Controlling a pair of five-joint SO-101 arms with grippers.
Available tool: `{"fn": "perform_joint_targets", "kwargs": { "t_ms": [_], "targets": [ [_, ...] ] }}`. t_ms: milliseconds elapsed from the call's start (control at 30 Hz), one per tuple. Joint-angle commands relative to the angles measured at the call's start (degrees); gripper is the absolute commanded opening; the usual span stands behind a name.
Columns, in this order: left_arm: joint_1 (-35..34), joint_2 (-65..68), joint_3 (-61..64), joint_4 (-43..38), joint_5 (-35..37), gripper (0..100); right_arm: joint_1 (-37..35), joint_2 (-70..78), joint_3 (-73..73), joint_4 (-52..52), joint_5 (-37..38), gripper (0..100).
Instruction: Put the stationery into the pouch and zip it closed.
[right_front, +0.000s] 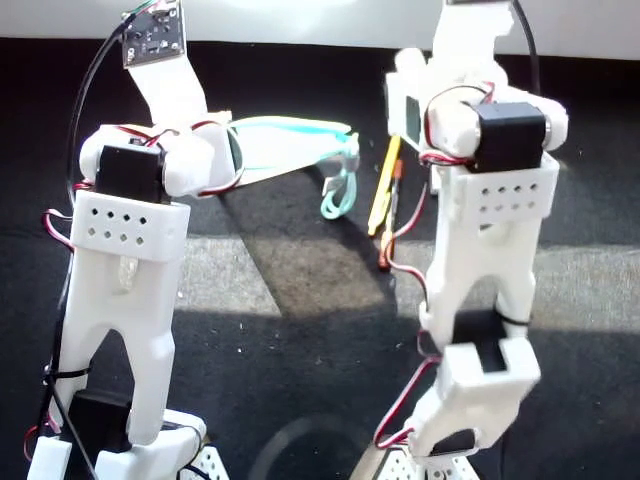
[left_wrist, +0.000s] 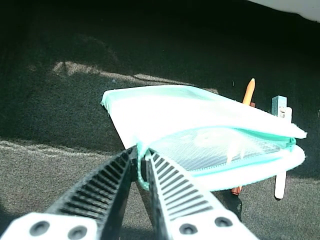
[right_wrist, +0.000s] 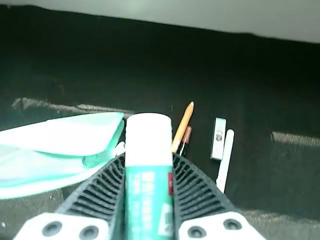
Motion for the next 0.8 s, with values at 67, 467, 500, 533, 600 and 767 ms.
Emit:
{"fn": "perform_joint_targets", "kwargs": {
  "t_ms": [67, 467, 500, 533, 600, 767],
  "targets": [
    [-1.6, 2.9, 0.2, 0.9, 0.6, 1, 5.8, -12.9, 35.8, -2.9, 0.7, 0.5],
    [-1.4, 2.9, 0.2, 0.9, 0.5, 1, 7.0, -18.1, 97.5, -46.7, 9.4, 0.5],
    [-1.4, 2.9, 0.2, 0.9, 0.5, 1, 6.8, -17.5, 99.6, -48.0, 9.4, 0.5],
    [-1.5, 2.9, 0.2, 1.0, 0.5, 1, 6.8, -16.8, 101.1, -48.3, 9.3, 0.5],
    [-1.6, 2.9, 0.2, 1.1, 0.5, 1, 6.8, -15.5, 102.9, -48.3, 9.6, 0.5],
    [-1.5, 2.9, 0.2, 1.0, 0.6, 1, 6.6, -13.3, 103.8, -47.3, 9.7, 1.1]
  ]
}}
